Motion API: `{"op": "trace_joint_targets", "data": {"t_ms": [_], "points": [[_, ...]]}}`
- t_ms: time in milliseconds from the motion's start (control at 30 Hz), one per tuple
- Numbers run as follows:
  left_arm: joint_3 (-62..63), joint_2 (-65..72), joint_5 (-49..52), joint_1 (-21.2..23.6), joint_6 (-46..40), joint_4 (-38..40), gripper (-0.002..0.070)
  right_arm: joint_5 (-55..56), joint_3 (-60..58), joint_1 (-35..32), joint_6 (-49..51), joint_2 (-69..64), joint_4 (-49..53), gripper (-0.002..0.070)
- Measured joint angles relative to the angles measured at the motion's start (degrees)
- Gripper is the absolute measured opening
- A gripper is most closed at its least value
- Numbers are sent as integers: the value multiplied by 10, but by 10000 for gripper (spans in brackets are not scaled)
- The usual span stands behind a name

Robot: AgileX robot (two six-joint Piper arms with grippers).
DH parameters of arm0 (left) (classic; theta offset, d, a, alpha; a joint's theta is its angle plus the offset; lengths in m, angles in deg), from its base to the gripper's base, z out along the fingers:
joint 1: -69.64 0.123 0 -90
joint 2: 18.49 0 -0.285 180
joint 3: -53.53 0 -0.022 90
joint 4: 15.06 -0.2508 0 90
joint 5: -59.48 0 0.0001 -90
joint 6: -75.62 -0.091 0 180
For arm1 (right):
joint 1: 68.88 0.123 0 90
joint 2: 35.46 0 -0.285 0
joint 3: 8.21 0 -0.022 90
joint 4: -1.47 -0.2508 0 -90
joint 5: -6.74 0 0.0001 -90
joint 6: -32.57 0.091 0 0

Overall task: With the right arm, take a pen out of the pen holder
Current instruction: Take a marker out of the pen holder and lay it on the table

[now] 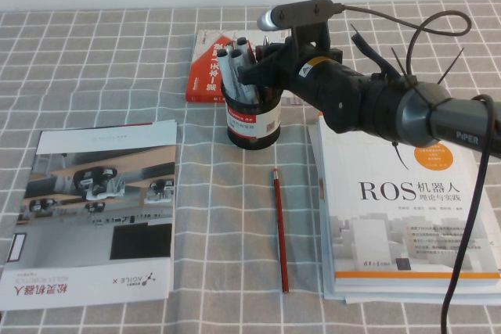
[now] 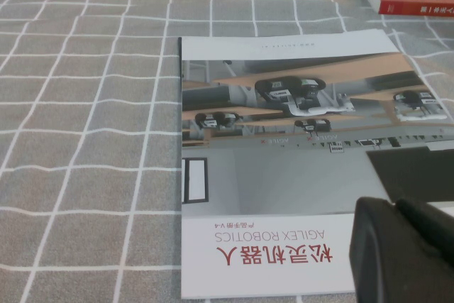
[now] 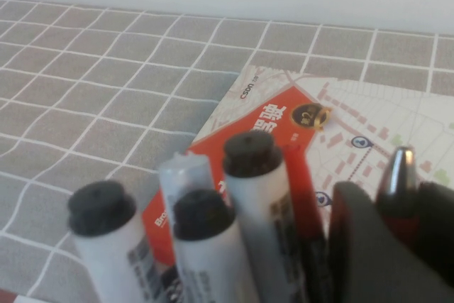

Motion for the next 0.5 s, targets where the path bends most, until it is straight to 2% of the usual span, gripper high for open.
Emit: {"op": "trace_joint_targets", "data": {"t_ms": [133, 500], "points": [[0, 0, 0, 0, 0, 0, -4, 0, 0, 0, 0, 0, 0, 55], [0, 0, 0, 0, 0, 0, -4, -35, 0, 0, 0, 34, 2, 56]]}}
